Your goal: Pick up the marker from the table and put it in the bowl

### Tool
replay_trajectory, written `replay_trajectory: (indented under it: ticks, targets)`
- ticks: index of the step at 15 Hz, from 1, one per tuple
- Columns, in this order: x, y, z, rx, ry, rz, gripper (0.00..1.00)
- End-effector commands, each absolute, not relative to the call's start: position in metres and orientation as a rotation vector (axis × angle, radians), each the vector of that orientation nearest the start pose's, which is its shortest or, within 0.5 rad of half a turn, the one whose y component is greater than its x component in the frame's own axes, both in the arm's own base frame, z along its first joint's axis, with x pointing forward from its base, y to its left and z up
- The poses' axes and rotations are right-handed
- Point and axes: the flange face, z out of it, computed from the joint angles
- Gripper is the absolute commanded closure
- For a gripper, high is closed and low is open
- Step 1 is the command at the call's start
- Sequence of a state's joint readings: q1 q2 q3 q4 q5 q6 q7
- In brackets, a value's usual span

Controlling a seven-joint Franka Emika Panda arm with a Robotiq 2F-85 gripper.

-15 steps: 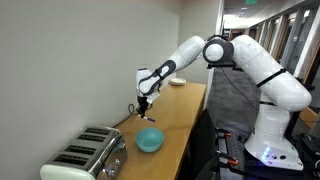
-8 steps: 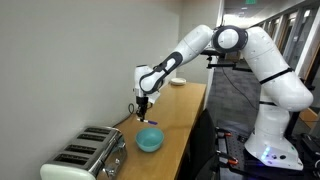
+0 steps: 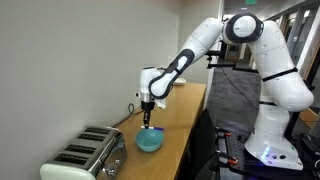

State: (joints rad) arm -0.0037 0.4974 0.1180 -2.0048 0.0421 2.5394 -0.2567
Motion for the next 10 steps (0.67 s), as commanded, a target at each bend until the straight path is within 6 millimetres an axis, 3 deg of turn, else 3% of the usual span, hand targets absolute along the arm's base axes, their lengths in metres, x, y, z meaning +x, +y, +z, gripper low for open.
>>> replay_trajectory:
  ticks: [1,3,4,6,10]
  targets:
    - [0.589,0.073,0.21,-2.997,-0.606,-0.131,0.97]
    - [0.585,0.076,0.208,-2.98,-0.639,-0.143,0.85]
    - [0.584,0.077,0.208,-2.977,-0.65,-0.145,0.61]
    - [0.584,0.075,0.21,-2.975,-0.661,-0.158,0.57]
    - [0.587,0.065,0.219,-2.986,-0.632,-0.167,0.28]
